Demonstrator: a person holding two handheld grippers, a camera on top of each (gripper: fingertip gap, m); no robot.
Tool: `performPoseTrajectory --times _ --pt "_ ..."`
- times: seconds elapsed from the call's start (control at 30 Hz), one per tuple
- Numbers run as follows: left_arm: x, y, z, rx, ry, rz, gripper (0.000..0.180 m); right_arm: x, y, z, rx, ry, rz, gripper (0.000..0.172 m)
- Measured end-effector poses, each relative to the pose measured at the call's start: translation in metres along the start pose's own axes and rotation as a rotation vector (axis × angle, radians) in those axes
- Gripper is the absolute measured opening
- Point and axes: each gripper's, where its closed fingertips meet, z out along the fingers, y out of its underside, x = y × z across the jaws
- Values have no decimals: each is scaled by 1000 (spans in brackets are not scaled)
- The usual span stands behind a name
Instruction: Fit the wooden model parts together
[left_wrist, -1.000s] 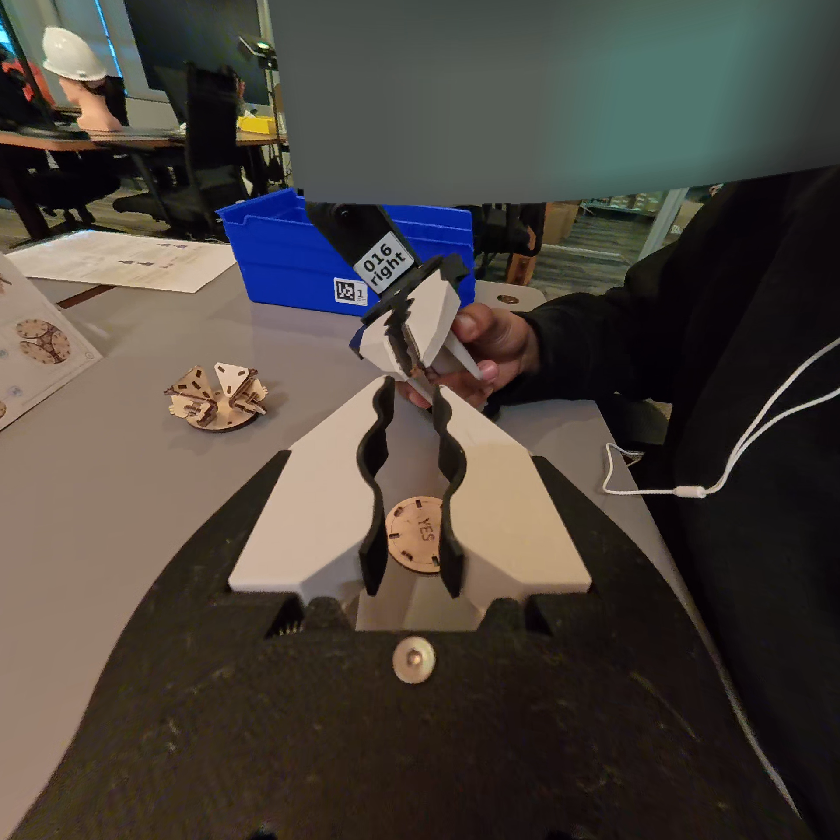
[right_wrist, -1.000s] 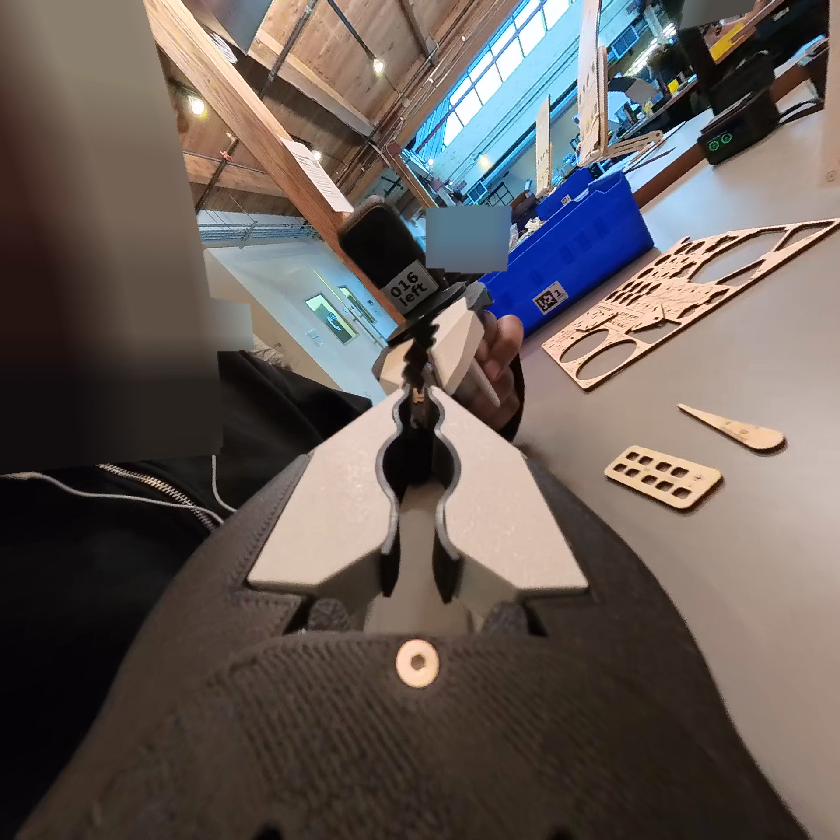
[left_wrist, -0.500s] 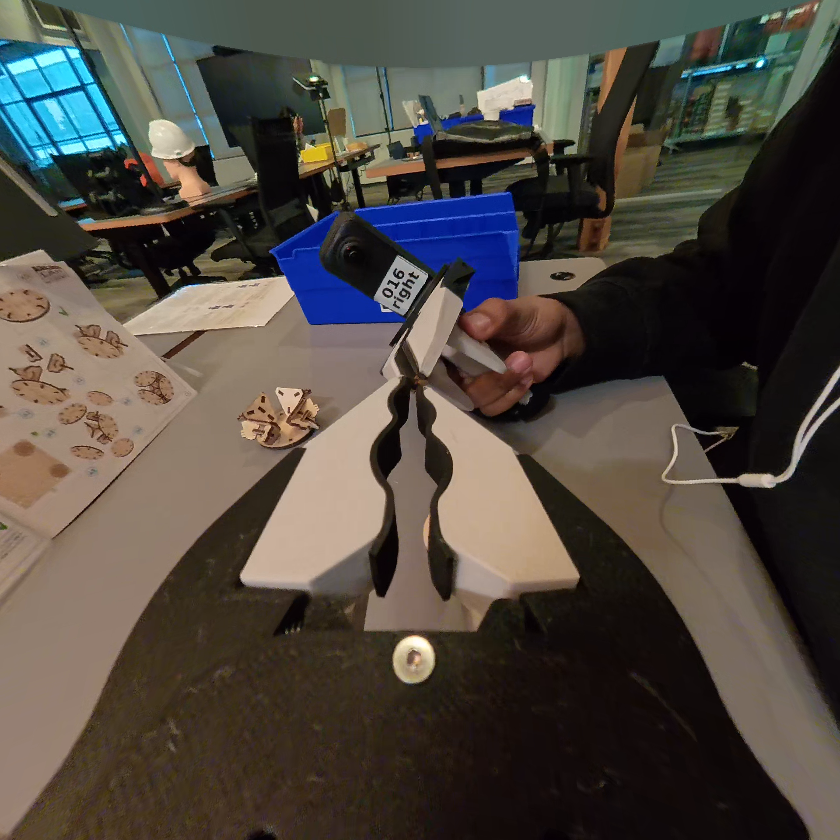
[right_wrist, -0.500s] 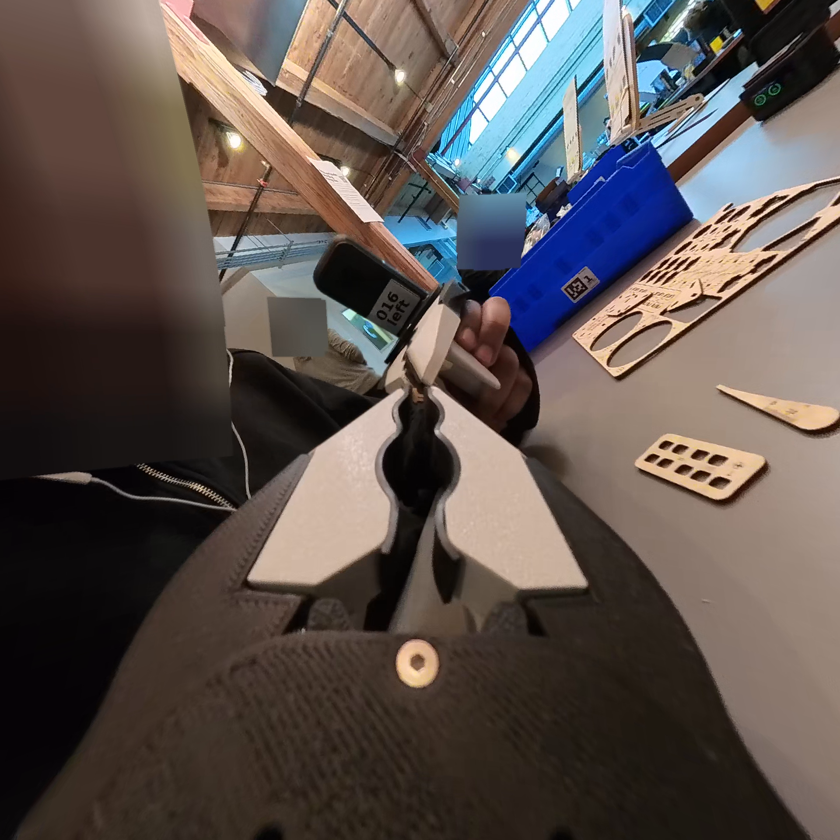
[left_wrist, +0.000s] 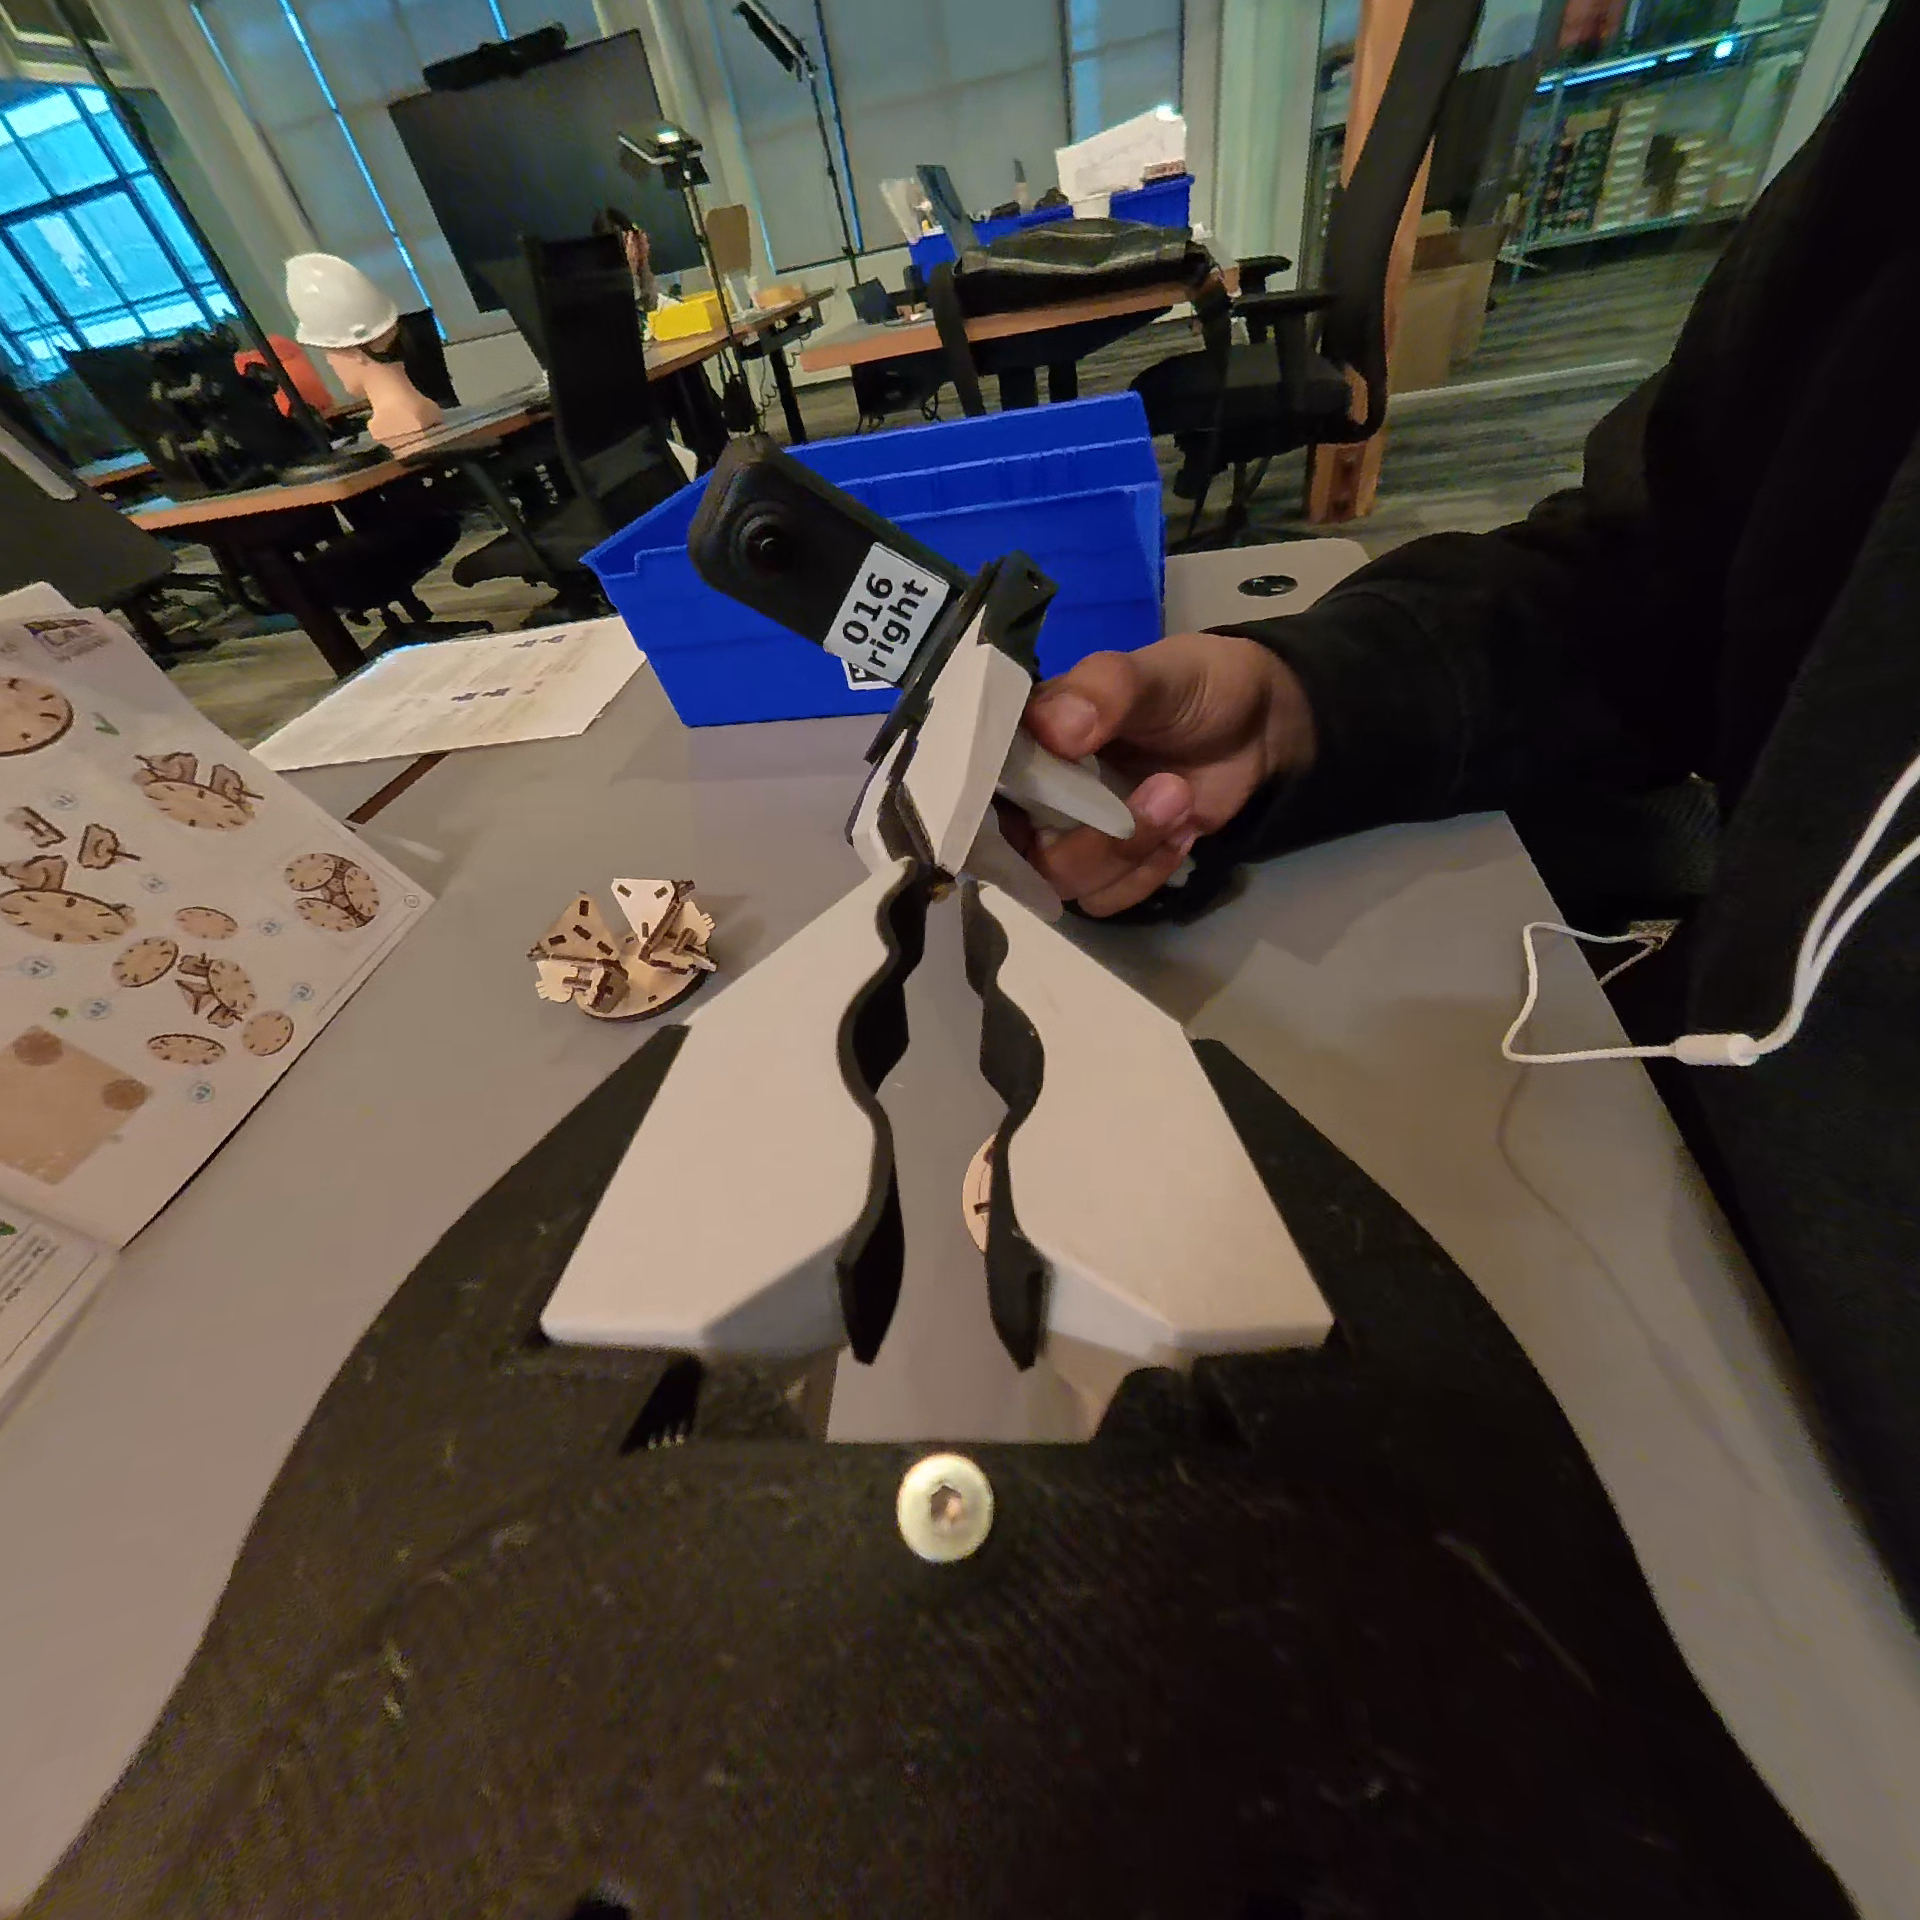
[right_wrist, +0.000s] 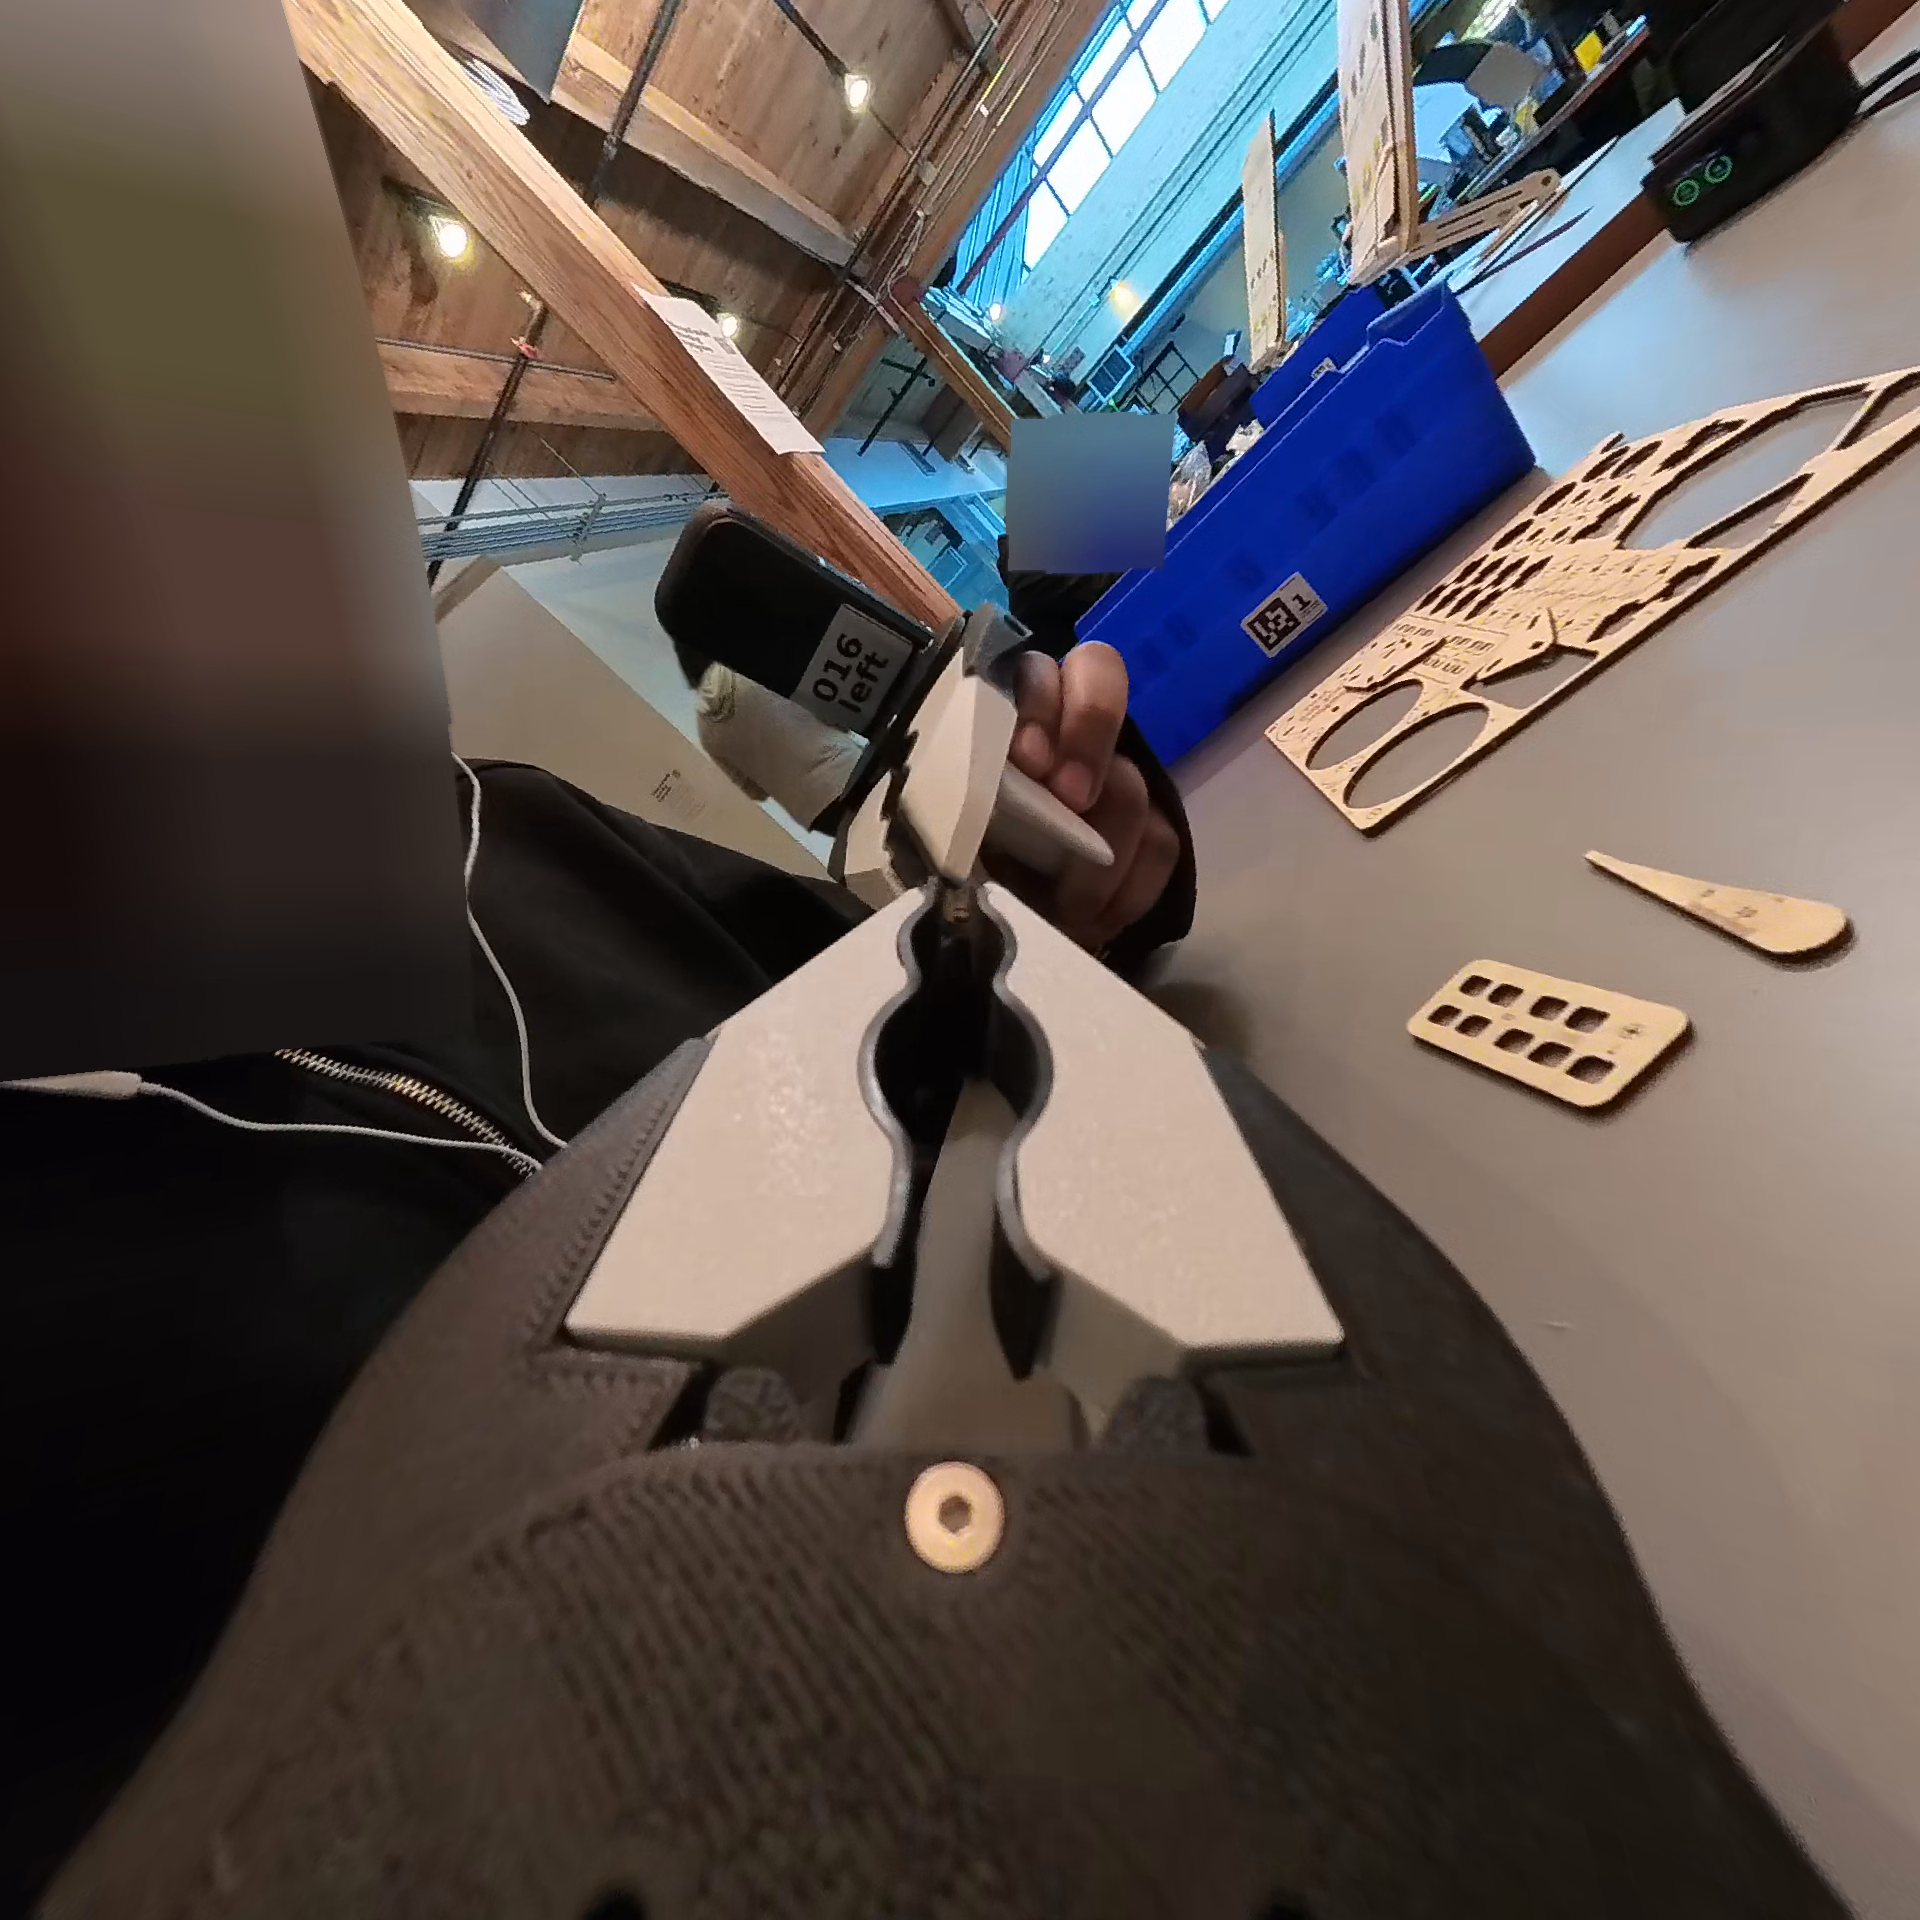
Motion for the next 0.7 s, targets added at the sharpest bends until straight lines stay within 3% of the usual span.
performPoseTrajectory --times 0.7 --pt "-8 5 -3 -27 -43 12 0 5 -8 -6 41 36 -2 3"
